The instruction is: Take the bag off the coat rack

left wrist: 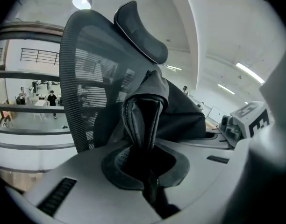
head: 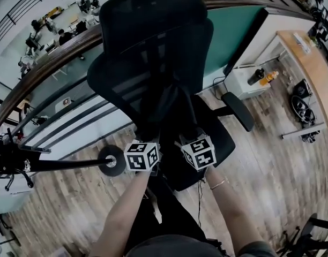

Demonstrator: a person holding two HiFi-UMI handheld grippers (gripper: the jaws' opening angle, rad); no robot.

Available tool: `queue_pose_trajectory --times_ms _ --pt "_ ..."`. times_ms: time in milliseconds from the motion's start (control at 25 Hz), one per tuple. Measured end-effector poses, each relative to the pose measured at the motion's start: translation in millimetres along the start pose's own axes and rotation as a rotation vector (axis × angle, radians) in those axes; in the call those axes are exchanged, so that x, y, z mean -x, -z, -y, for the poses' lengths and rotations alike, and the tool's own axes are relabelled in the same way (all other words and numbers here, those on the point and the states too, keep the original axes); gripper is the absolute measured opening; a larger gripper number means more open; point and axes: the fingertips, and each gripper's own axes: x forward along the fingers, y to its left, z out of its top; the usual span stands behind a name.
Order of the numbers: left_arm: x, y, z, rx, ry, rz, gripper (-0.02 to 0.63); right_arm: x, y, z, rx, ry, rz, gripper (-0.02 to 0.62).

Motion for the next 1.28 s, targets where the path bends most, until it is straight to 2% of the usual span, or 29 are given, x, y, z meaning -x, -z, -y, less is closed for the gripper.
queue_pose_trajectory --times_ms 400,760,880,960,1040,1280 --pt "-12 23 -37 0.045 -0.074 -0.053 0.032 -40 19 -7 -0.017 -0.059 -0.065 0.034" --pt "-35 22 -49 0.033 -0.096 -0.098 0.034 -62 20 9 -0.041 -0.02 -0.111 0.067" --pt "-37 22 -49 0.029 -0.094 -0.101 0.035 -64 22 11 -0.066 -0.006 -0.123 0.118" --pt "-37 22 -51 0.034 -0.097 -0.102 0.069 -65 21 12 -0.098 -0.004 -0.114 0.169" --pt "-37 22 -52 0.035 -0.098 -0.106 0.143 -63 19 14 -0.129 0.001 -0.094 0.197" --pt "-27 17 -53 0.032 -0.09 -0.092 0.227 -46 5 27 -0.183 0.057 -0.001 0.235"
